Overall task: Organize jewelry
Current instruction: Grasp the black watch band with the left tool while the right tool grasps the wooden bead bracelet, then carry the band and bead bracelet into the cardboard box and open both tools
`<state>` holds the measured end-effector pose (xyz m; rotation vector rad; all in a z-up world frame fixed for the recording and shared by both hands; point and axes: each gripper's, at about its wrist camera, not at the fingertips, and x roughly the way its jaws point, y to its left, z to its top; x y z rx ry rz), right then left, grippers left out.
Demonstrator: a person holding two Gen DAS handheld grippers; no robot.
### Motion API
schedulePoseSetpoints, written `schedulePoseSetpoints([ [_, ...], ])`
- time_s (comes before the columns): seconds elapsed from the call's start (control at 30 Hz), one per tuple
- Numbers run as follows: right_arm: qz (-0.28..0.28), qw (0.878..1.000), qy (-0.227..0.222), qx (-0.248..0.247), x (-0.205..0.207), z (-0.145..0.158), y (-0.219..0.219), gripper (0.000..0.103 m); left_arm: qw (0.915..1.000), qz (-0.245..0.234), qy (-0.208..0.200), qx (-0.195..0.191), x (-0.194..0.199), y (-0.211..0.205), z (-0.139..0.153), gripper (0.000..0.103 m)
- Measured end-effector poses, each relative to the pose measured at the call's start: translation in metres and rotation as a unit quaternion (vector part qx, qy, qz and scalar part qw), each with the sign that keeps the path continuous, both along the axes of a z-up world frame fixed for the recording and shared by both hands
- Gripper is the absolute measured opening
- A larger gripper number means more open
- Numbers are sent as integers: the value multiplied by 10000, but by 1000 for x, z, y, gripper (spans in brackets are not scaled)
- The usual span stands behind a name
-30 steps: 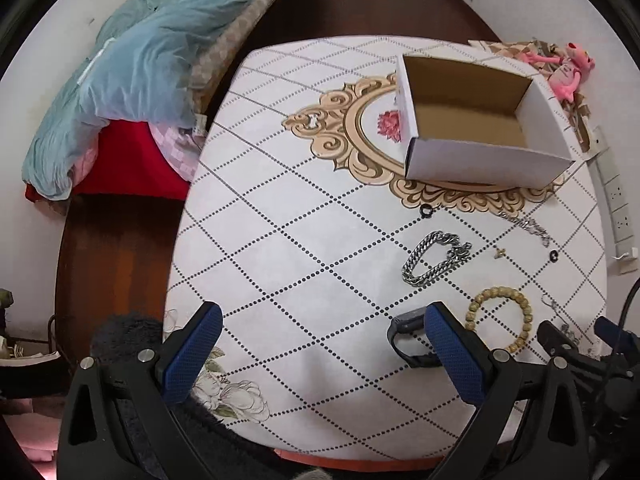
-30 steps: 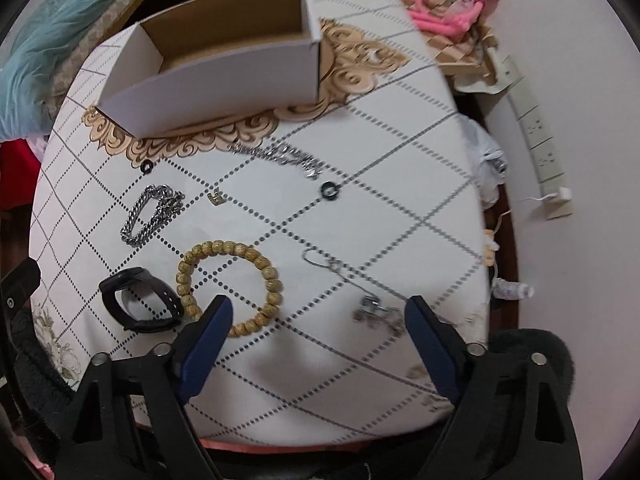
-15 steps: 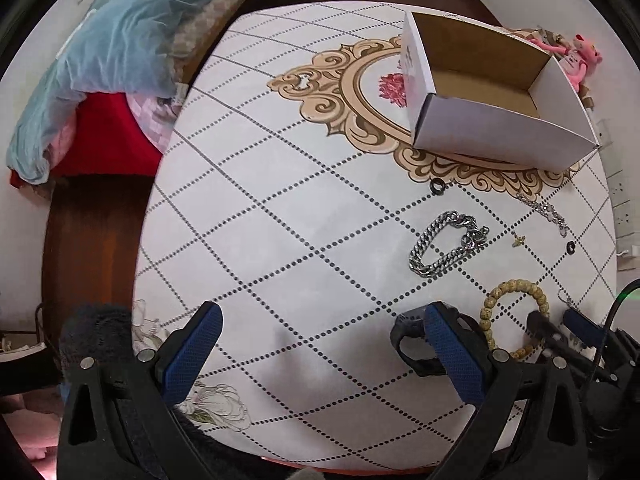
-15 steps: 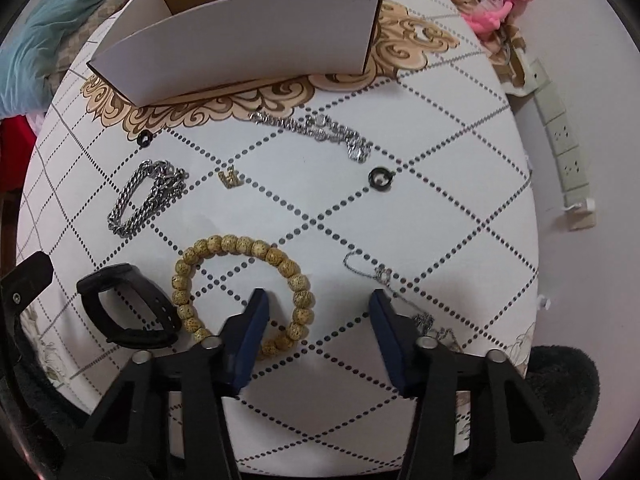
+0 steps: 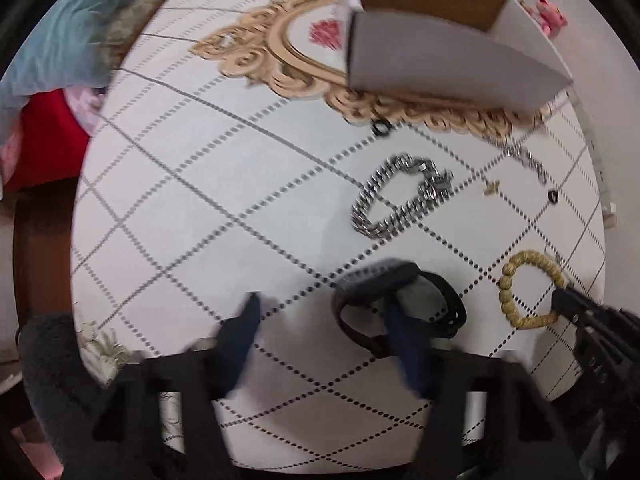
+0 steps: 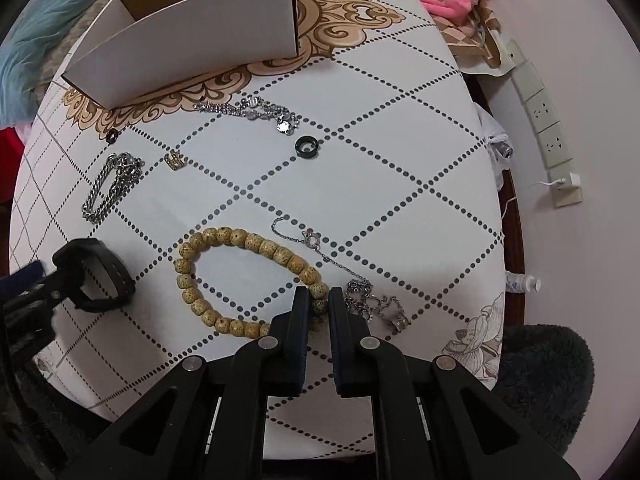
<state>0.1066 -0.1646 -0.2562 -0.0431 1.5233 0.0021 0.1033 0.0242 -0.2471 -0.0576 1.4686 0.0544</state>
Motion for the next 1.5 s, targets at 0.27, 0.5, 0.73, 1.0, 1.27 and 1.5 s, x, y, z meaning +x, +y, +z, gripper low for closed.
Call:
schedulePoseSetpoints([
  [0.27, 83, 9998, -116, -104, 5, 1, 1, 10, 9995, -53, -275, -120, 2, 4, -2, 6],
  [0.5, -98, 9989, -359, 299, 6, 17, -3, 9, 9980, -107, -598, -192, -3, 7, 26, 4],
  [0.73, -7, 9935, -852, 752, 17, 71, 9, 9, 9944, -113, -995, -341, -5, 8, 72, 4],
  [1.0, 270, 9818, -1524, 1099, 57, 142, 15, 9, 9860, -149, -1567, -542, 40, 6, 117, 4],
  [1.27, 431, 9776, -1688, 1180, 133, 159, 26, 9, 9849, -253, -1545, -739, 113, 8, 124, 4],
  [1.5, 485, 9829, -1339, 1169, 189, 128, 37, 9, 9886, -135, -991, -1123, 160, 9, 96, 5],
])
